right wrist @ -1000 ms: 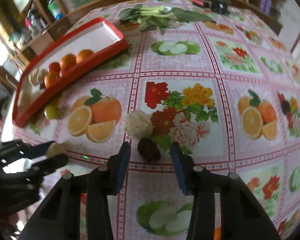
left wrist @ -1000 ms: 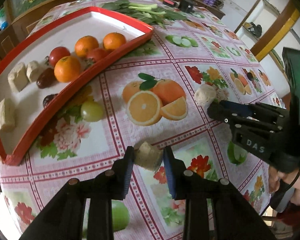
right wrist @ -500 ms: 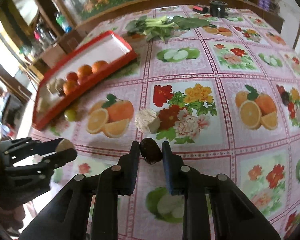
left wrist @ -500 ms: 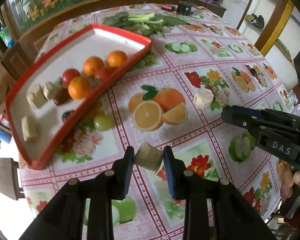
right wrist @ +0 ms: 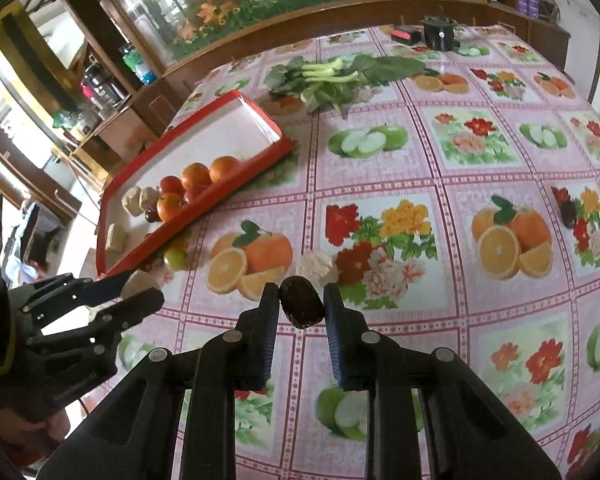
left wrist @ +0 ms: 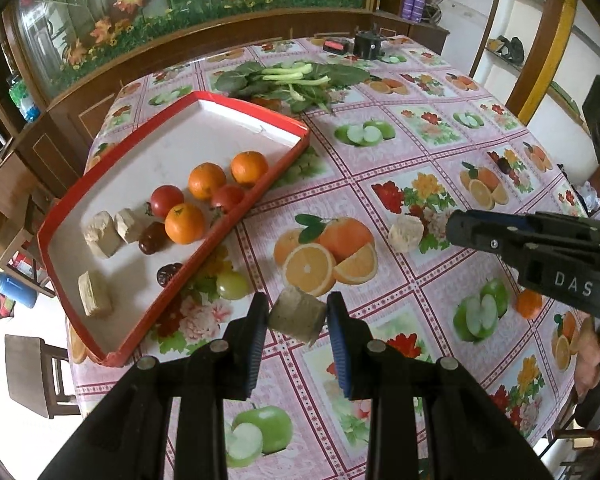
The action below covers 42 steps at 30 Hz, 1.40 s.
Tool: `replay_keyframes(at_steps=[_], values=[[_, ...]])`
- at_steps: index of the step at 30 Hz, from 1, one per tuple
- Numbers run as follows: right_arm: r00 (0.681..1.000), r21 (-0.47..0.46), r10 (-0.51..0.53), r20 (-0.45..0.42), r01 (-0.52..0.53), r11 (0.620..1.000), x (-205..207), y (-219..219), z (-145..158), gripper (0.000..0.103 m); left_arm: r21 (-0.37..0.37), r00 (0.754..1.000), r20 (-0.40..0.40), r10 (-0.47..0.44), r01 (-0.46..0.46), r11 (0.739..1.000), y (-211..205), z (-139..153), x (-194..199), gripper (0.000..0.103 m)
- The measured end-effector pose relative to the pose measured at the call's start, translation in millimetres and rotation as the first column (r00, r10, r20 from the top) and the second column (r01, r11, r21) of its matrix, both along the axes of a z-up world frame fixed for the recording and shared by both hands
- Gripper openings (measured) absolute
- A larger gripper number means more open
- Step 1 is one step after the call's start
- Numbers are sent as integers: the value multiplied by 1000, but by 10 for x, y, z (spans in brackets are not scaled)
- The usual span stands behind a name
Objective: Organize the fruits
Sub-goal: 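Carry the cream block and the date over the tray with both tools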
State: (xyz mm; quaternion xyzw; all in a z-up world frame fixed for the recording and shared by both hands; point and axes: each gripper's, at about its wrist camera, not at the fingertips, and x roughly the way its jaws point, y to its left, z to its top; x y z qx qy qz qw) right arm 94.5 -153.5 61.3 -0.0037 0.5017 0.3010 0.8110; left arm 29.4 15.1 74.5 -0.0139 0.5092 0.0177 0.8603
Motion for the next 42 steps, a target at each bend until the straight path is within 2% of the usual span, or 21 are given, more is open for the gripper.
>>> replay_keyframes(at_steps=[18, 28, 34, 42], values=[[1000, -35, 5, 4, -5, 999, 61, 370, 61, 22, -60, 1000, 21, 5, -3, 998, 394, 13, 66, 32], [1000, -43, 3, 8, -2, 999, 26, 510, 89, 22, -171, 999, 29, 42, -37, 985, 798, 28, -36, 32], [1000, -46, 31, -3, -31, 998, 102, 541, 108, 22, -190, 998, 21, 67, -61, 980, 1113, 26, -42, 32], [997, 46, 56, -45, -54, 997, 377, 759, 175, 22, -224, 996, 32, 78, -69, 972, 1349, 28, 54, 32]])
